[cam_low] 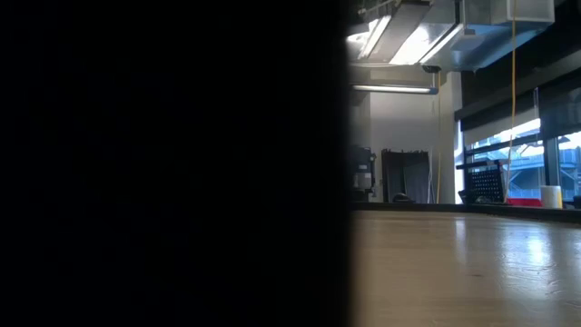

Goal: Stack baskets on shelf by color
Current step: Stack the black bin on top of the other black bin on the shelf

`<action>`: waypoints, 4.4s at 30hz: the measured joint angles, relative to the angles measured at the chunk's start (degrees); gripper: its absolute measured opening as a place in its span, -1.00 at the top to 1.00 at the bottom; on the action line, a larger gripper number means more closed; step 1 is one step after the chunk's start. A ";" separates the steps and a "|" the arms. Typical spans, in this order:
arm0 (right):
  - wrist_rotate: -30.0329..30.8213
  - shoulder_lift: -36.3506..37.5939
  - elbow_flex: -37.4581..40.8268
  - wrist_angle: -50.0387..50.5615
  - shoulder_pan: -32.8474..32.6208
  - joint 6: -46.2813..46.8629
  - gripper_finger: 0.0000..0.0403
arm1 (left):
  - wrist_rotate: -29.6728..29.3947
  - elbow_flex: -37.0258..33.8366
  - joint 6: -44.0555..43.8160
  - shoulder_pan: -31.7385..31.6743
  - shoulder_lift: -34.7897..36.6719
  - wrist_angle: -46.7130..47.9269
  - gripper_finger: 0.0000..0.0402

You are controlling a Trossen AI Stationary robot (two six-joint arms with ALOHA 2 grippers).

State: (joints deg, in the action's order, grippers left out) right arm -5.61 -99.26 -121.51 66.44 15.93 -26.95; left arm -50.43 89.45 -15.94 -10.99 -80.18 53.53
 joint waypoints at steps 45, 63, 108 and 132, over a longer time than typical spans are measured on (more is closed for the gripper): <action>18.23 -4.68 0.07 -18.28 -5.98 8.28 0.71 | -7.59 0.33 5.15 5.65 -1.57 -8.27 1.00; 24.55 -7.46 0.00 -17.73 -6.07 7.61 0.71 | -7.26 0.26 10.24 5.47 -1.57 -11.14 1.00; 28.29 -7.55 0.07 -16.96 -5.31 8.92 0.99 | -2.34 0.30 9.06 8.50 -0.46 -11.16 0.75; 5.26 -5.03 -11.47 0.46 -11.43 21.57 1.00 | -3.55 0.46 1.86 19.65 14.94 -1.71 0.75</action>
State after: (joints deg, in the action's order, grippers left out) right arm -0.35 -104.29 -132.98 66.90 4.50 -5.38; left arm -53.99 89.92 -14.08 8.66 -65.24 51.82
